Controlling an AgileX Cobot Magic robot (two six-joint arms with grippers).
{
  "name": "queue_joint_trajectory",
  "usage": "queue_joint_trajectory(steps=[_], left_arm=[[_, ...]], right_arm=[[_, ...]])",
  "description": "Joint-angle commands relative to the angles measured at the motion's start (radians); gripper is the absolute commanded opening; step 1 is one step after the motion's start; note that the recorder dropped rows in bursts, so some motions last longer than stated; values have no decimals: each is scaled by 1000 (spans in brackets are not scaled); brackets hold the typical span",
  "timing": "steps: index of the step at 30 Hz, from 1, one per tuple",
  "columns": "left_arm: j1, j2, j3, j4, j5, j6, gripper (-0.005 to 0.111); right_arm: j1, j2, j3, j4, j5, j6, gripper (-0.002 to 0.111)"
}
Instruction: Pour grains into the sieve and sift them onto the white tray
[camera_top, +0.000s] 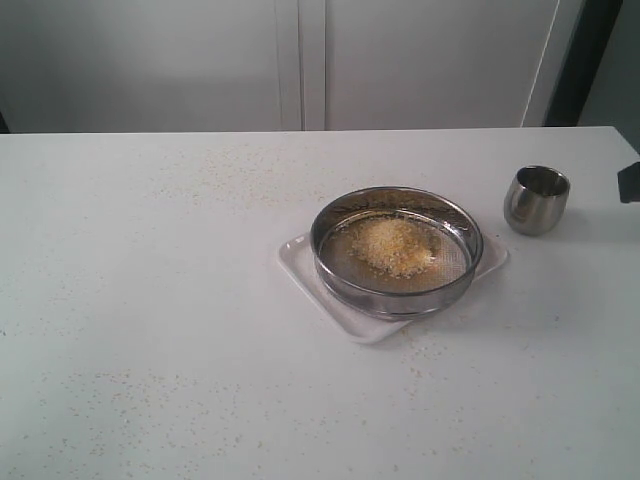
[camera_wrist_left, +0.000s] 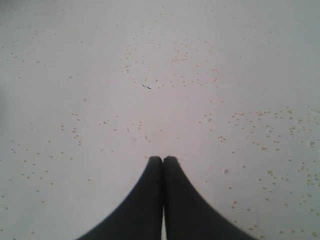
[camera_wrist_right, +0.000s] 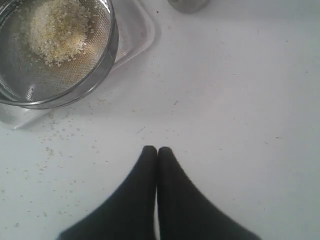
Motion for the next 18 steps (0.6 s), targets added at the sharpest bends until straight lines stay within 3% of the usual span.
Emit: queue_joint_trajectory(steps=[1, 18], left_arm=[[0, -3, 10, -2, 14, 3, 0], [0, -3, 10, -2, 14, 3, 0]], right_arm=[[-9, -52, 5, 4, 27, -17, 0], [-9, -161, 5, -6, 33, -17, 0]])
